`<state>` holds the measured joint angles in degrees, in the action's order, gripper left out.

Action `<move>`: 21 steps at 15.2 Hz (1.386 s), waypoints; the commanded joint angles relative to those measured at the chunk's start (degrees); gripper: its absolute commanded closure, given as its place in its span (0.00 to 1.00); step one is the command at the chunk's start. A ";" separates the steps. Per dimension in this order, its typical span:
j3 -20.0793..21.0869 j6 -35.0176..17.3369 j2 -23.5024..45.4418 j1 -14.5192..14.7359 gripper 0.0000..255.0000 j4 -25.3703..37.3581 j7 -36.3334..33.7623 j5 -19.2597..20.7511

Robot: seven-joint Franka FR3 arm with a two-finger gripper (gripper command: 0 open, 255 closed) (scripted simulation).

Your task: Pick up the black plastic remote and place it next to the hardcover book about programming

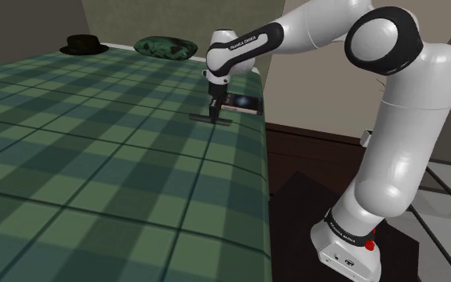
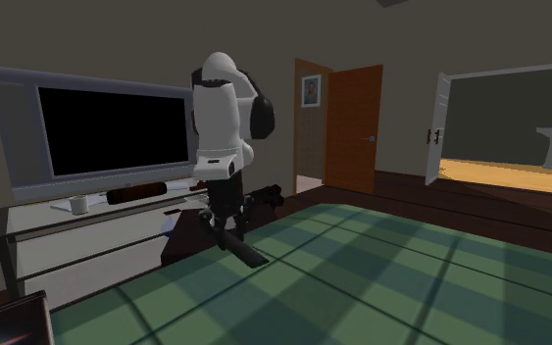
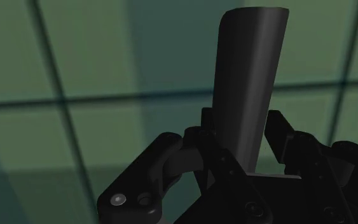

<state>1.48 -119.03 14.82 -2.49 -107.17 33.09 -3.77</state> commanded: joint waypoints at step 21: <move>-7.21 0.61 6.85 -13.49 1.00 6.22 21.13 -1.42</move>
<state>-5.76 -117.81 21.28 -15.95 -100.76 54.14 -5.13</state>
